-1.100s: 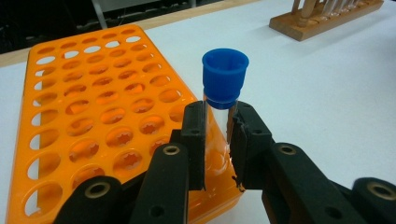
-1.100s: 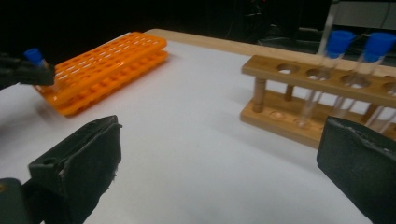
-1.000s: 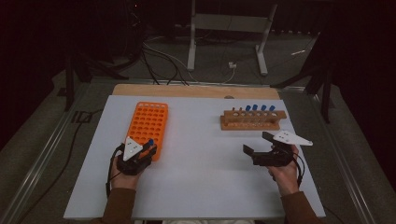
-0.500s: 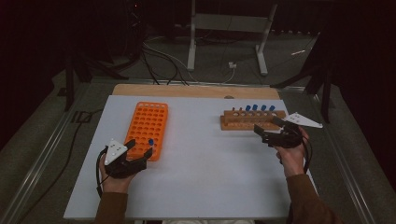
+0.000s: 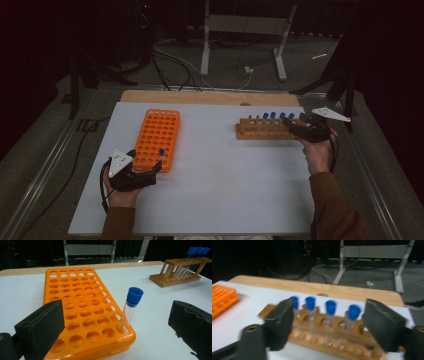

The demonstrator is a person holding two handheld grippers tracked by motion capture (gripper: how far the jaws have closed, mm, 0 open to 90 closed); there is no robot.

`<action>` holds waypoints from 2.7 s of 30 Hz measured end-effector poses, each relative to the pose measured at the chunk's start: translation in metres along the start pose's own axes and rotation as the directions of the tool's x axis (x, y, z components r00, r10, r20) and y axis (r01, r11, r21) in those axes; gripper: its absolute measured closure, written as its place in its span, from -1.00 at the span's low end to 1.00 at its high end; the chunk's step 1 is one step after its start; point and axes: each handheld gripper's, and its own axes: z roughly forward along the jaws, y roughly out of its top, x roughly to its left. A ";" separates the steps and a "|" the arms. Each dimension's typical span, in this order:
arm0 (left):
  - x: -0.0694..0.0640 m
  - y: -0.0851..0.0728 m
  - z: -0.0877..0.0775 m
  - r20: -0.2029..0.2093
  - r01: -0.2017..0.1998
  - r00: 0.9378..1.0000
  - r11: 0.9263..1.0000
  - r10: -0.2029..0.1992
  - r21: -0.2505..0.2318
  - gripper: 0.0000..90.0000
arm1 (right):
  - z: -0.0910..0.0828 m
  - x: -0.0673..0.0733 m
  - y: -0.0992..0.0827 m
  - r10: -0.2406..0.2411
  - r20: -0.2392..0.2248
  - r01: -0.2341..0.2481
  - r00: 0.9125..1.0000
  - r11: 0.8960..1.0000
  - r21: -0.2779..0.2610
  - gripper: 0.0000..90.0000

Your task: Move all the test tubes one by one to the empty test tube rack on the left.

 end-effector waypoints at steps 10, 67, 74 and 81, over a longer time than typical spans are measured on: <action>0.000 -0.002 0.001 -0.007 0.000 1.000 1.000 0.000 0.005 -0.96 | 0.025 -0.019 -0.006 0.031 0.080 -0.034 0.996 0.998 0.044 0.29; -0.002 -0.002 0.001 -0.028 -0.010 1.000 1.000 0.010 -0.004 -0.96 | -0.006 -0.003 0.021 -0.077 0.047 0.080 0.996 0.995 -0.055 0.71; -0.007 0.005 0.004 -0.038 -0.025 0.999 1.000 0.025 -0.009 -0.96 | -0.011 0.008 0.018 -0.114 -0.016 0.114 0.993 0.993 -0.020 0.70; -0.021 0.020 0.008 -0.009 -0.051 0.999 0.998 0.051 -0.027 -0.96 | -0.012 0.027 0.013 -0.112 -0.110 0.112 0.988 0.994 -0.011 0.70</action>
